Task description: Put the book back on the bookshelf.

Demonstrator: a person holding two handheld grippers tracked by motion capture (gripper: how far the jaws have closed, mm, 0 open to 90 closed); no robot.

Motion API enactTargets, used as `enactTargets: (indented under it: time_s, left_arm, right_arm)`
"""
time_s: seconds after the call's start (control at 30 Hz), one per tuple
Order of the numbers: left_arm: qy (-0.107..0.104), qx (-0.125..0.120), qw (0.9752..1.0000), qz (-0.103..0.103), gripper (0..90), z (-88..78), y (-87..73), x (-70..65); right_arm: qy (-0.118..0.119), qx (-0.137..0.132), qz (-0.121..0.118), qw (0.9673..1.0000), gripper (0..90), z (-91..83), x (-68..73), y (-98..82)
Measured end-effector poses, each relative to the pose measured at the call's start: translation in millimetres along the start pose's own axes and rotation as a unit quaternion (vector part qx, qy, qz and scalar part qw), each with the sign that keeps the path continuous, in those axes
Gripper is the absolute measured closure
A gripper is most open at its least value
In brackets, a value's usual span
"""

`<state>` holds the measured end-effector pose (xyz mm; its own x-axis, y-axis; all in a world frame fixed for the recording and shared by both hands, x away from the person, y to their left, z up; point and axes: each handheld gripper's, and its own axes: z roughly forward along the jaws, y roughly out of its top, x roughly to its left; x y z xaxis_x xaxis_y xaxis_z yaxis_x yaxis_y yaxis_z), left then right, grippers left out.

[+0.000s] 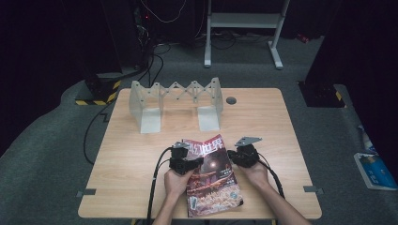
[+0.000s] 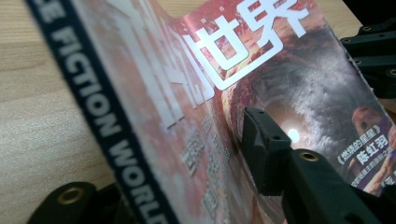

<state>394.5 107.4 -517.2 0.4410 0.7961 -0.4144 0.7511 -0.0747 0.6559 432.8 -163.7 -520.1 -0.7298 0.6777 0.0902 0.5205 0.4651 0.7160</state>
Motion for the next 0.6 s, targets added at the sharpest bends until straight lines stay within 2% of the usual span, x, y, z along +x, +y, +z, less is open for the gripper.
enactTargets:
  time_s: [0.1,0.23,0.3,0.47,0.6]
  left_arm:
    - [-0.001,-0.002,1.0,0.0,68.9,-2.3,0.4,-0.5]
    - [-0.003,-0.007,1.0,-0.004,72.3,-4.4,1.2,-1.1]
    - [-0.005,-0.009,0.9999,-0.007,73.5,-5.6,1.6,-1.2]
    - [-0.011,-0.011,0.9998,-0.011,75.5,-9.8,2.4,-0.6]
    - [-0.018,-0.015,0.9996,-0.018,77.1,-13.4,3.5,-0.2]
  right_arm:
    - [0.003,0.0,0.009,1.0,70.7,-2.2,-2.0,-1.2]
    - [-0.004,-0.001,0.0,1.0,62.3,-5.2,-1.9,-4.0]
    - [-0.01,-0.005,0.002,0.9999,58.5,-7.8,-2.5,-7.4]
    - [-0.043,-0.017,0.009,0.9989,50.3,-18.0,-12.5,-18.8]
    - [-0.077,-0.03,0.03,0.9961,47.2,-30.4,-26.1,-32.7]
